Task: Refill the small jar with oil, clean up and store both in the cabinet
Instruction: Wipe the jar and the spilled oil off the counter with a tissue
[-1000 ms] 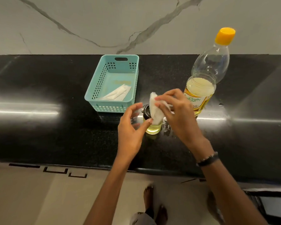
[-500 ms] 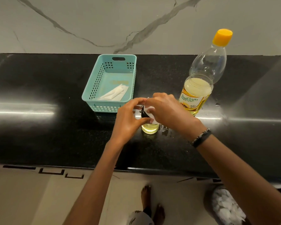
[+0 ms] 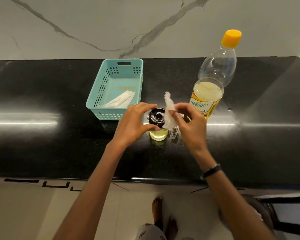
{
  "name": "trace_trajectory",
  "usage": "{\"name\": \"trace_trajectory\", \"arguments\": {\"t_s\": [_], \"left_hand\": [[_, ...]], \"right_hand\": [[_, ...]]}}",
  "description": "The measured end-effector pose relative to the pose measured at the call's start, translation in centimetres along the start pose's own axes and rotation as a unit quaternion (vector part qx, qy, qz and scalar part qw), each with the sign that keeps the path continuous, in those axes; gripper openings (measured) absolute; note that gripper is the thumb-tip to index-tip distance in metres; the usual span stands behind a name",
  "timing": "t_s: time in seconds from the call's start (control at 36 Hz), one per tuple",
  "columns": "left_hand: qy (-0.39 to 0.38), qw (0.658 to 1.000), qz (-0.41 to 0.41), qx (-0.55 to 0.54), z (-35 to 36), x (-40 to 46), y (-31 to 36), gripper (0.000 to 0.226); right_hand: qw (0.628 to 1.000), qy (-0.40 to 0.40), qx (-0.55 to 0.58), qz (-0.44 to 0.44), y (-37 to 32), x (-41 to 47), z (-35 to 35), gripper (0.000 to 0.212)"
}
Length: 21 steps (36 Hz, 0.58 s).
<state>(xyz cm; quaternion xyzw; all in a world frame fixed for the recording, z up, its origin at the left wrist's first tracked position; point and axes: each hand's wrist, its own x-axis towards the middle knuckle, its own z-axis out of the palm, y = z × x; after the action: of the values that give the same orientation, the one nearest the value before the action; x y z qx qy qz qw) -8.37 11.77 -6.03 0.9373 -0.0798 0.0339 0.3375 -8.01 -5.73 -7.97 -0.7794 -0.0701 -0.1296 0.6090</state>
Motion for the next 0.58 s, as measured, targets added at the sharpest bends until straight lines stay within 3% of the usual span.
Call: {"name": "trace_trajectory", "arguments": {"t_s": [0.08, 0.28, 0.42, 0.58], "left_hand": [[-0.019, 1.000, 0.010, -0.008, -0.7, 0.6, 0.1, 0.059], [-0.063, 0.996, 0.017, 0.058, -1.2, 1.8, 0.5, 0.051], [-0.068, 0.993, 0.026, 0.088, -1.5, 2.1, 0.7, 0.047], [-0.066, 0.992, 0.010, 0.111, -1.7, 2.5, 1.2, 0.048]], "right_hand": [[0.995, 0.079, 0.031, 0.048, 1.9, -3.2, 0.2, 0.018], [0.995, 0.091, 0.029, 0.007, 2.1, -5.9, 3.0, 0.021], [0.996, 0.056, -0.018, -0.067, 2.3, -5.3, 4.3, 0.014], [0.995, 0.023, -0.100, 0.008, 4.7, -6.8, 5.0, 0.014]]}}
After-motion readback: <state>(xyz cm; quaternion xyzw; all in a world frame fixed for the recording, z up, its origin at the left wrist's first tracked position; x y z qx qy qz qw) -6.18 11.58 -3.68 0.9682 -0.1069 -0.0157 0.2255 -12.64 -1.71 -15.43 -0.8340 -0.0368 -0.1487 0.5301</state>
